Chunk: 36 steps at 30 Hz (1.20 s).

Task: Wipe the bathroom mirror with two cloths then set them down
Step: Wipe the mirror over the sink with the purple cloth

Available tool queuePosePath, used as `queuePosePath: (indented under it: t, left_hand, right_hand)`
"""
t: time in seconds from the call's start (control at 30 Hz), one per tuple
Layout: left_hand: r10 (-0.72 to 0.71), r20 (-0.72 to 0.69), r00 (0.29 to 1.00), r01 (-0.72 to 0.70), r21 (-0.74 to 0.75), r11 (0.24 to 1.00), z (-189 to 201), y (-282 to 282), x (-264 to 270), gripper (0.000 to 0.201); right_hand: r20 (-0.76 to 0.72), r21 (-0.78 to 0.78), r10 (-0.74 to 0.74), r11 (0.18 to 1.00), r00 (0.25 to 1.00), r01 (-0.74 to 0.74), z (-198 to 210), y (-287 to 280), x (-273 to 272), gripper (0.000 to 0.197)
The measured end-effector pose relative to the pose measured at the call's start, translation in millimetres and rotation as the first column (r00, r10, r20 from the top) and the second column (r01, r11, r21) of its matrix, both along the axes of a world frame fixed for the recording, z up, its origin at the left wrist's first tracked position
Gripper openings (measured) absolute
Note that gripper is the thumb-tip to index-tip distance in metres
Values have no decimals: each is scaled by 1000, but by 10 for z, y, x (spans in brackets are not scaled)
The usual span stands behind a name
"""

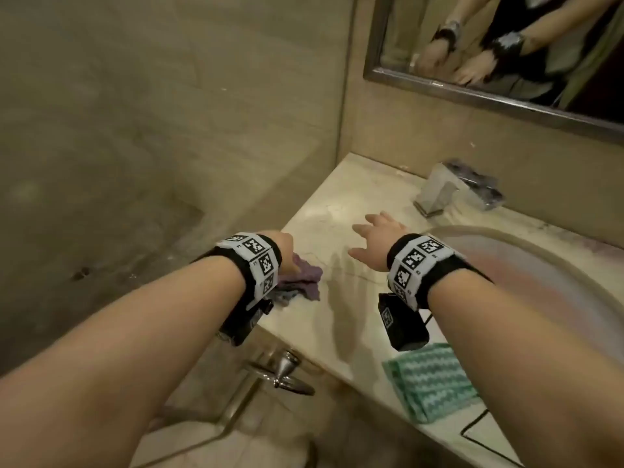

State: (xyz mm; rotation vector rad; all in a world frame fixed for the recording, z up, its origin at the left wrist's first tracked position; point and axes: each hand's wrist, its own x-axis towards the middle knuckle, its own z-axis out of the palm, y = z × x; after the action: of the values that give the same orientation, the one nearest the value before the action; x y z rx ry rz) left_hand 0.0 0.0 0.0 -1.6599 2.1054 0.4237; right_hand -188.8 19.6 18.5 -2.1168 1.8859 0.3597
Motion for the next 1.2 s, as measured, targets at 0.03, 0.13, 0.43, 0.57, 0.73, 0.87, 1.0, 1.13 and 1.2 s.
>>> queuePosePath:
  t: [0.03, 0.13, 0.43, 0.57, 0.73, 0.87, 1.0, 1.13, 1.2]
  left_hand:
    - [-8, 17, 1000, 7, 16, 1000, -42, 11, 32, 56]
    - [-58, -16, 998, 58, 0, 998, -221, 15, 71, 47]
    - [-162, -159, 974, 121, -238, 964, -445, -10, 101, 27]
    - [-132, -472, 872, 34, -210, 977, -233, 14, -31, 23]
    - [-102, -764, 637, -6, -138, 990, 80, 129, -424, 26]
    - [-103, -878, 467, 83, -72, 994, 200, 244, -843, 25]
    - [-156, -903, 401, 177, -91, 980, 262, 388, -1289, 25]
    - [-259, -892, 370, 207, -192, 959, 351, 548, -1677, 31]
    - [-291, -882, 371, 247, -208, 946, 375, 605, -1862, 30]
  right_hand:
    - [4, 20, -23, 1000, 1000, 22, -50, 7, 63, 59]
    - [44, 36, -93, 995, 995, 91, -231, 33, 160, 57]
    - [295, 44, -321, 945, 900, 323, -456, 214, 221, 51]
    - [481, 93, -393, 912, 784, 400, -328, 442, 133, 54]
    - [740, 180, -436, 862, 512, 474, -102, 795, -114, 59]
    - [879, 170, -380, 813, 287, 557, 95, 1091, -387, 34]
    - [934, 174, -318, 801, 161, 573, 132, 1363, -727, 43]
    - [956, 189, -292, 661, 16, 727, 114, 1525, -1093, 14]
    - [959, 154, -281, 611, 31, 776, 110, 1597, -1282, 20]
